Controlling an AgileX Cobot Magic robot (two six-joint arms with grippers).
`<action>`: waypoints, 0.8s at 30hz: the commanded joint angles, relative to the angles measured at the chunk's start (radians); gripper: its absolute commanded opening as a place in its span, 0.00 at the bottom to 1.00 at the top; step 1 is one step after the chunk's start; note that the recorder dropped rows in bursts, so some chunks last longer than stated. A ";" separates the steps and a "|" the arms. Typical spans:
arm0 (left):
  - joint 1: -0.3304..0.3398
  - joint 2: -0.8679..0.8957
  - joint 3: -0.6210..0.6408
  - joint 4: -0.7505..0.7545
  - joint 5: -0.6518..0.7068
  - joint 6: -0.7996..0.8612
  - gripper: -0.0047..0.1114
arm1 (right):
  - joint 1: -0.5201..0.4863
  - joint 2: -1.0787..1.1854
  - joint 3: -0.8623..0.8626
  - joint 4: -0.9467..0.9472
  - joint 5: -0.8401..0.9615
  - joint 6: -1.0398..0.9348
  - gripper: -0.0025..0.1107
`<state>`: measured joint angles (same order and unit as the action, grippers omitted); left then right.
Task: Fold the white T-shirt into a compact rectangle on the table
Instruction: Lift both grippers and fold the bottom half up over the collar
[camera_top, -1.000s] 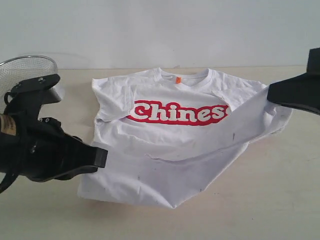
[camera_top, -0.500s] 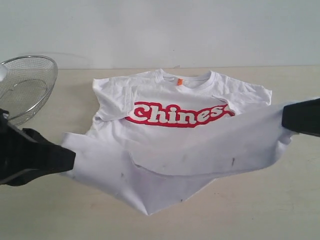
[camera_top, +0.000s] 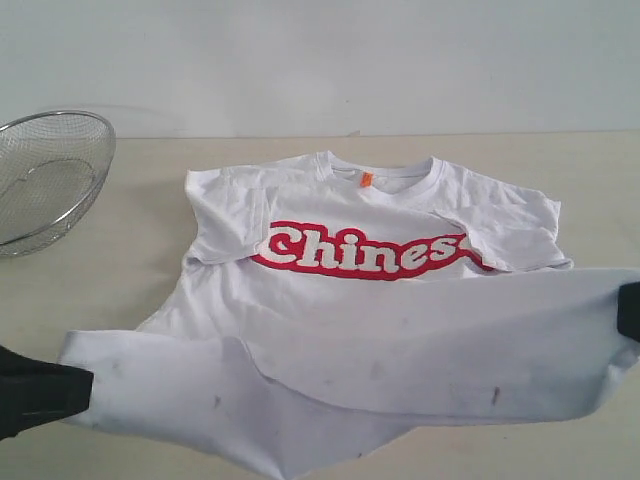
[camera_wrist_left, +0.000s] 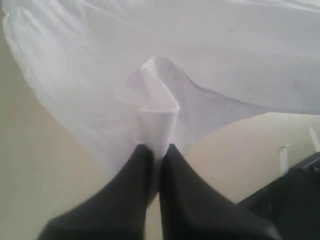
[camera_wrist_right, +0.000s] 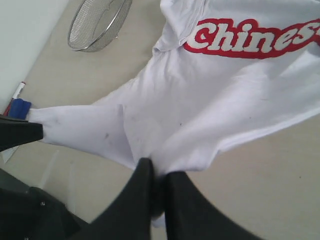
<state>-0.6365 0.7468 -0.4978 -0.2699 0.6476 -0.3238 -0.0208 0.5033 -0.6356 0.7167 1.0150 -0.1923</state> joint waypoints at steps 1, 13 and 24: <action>-0.003 -0.055 0.003 -0.010 0.028 -0.015 0.08 | 0.003 -0.007 -0.004 0.002 0.006 0.001 0.02; -0.002 0.118 -0.040 0.123 -0.193 -0.022 0.08 | 0.003 0.161 -0.004 -0.021 -0.185 -0.045 0.02; 0.189 0.465 -0.278 0.313 -0.312 -0.047 0.08 | 0.003 0.425 -0.006 -0.021 -0.432 -0.108 0.02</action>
<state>-0.4898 1.1710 -0.7398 0.0234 0.3560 -0.3836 -0.0195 0.8969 -0.6356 0.6991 0.6432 -0.2859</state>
